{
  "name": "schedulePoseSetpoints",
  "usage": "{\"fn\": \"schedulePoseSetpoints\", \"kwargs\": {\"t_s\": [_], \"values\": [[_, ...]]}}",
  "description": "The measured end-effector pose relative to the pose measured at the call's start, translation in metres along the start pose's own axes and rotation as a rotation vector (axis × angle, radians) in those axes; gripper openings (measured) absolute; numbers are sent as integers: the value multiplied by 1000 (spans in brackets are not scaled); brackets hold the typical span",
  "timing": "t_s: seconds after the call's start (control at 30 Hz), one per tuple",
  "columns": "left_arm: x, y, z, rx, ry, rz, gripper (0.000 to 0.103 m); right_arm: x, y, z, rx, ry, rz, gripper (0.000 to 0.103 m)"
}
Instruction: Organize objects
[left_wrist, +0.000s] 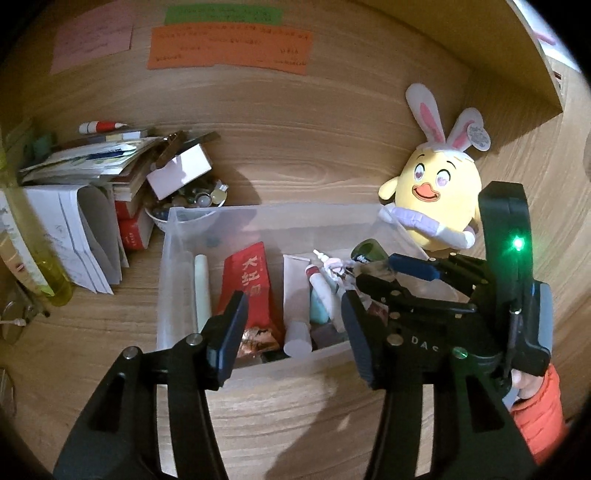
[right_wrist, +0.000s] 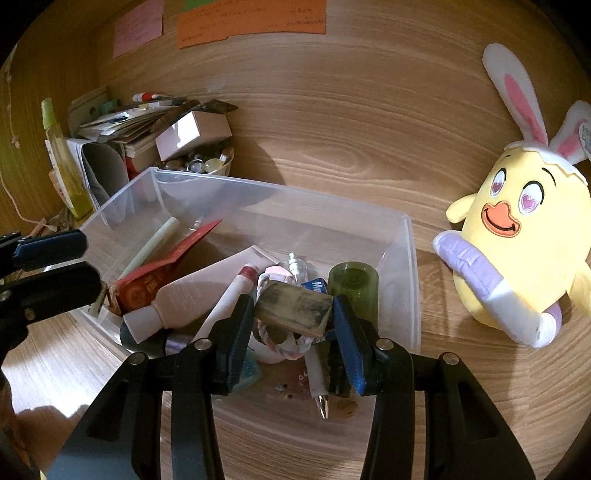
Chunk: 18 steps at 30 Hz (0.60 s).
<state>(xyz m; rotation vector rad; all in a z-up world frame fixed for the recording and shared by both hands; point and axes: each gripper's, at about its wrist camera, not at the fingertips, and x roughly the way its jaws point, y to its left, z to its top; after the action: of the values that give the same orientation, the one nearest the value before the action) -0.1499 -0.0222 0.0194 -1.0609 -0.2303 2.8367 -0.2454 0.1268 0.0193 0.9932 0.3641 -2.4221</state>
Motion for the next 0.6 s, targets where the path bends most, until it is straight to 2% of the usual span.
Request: {"fn": "schedulePoseSetpoints", "kwargs": {"t_s": [0.13,0.3,0.43,0.6], "values": [[-6,2,-6,-7,-10,5,61,-9,4,-2,-22,-25,-23,57],[-12,7,-13,-25,-19,9,70,-24,9,-5,-40,-49,-19,58],[-17,7,-15,-23,-31,23,76,-36,14,-10,-55,-67,-28,68],[-27,4,-19,-9,-55,33,85,-55,17,-18,-56,-93,-39,72]]}}
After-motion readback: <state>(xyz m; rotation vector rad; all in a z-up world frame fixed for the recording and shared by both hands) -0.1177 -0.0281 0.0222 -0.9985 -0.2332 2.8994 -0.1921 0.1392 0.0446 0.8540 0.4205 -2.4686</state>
